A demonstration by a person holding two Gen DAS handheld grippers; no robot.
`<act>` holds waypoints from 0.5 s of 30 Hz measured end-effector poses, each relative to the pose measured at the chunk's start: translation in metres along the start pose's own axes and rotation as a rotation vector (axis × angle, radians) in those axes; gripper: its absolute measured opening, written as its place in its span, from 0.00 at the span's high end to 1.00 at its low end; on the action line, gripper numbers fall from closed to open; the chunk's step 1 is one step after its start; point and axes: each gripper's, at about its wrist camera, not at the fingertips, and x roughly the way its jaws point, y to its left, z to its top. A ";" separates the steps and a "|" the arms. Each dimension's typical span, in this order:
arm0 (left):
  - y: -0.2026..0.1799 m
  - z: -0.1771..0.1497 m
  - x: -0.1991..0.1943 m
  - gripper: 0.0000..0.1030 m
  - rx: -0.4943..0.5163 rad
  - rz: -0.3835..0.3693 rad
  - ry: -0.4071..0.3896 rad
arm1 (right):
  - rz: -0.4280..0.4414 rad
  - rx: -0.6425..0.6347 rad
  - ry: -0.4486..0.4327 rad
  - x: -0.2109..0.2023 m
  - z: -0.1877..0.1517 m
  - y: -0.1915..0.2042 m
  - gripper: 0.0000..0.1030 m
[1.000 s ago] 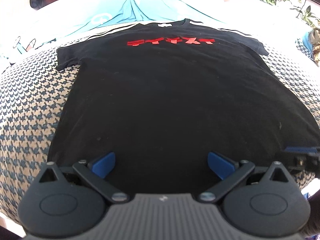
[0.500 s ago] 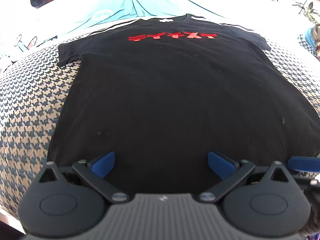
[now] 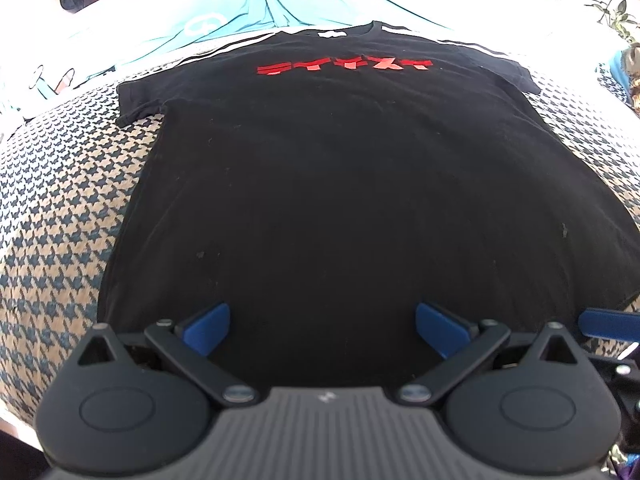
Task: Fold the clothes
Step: 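Move the open right gripper over the shirt toward its striped sleeve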
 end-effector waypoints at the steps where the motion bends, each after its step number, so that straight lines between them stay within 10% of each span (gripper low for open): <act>1: 0.000 0.000 0.000 0.00 -0.002 0.000 0.000 | 0.001 0.004 -0.003 0.000 0.000 0.000 0.36; 15: 0.001 0.001 -0.001 0.00 -0.022 0.005 0.004 | 0.008 0.044 -0.051 -0.004 0.005 0.001 0.37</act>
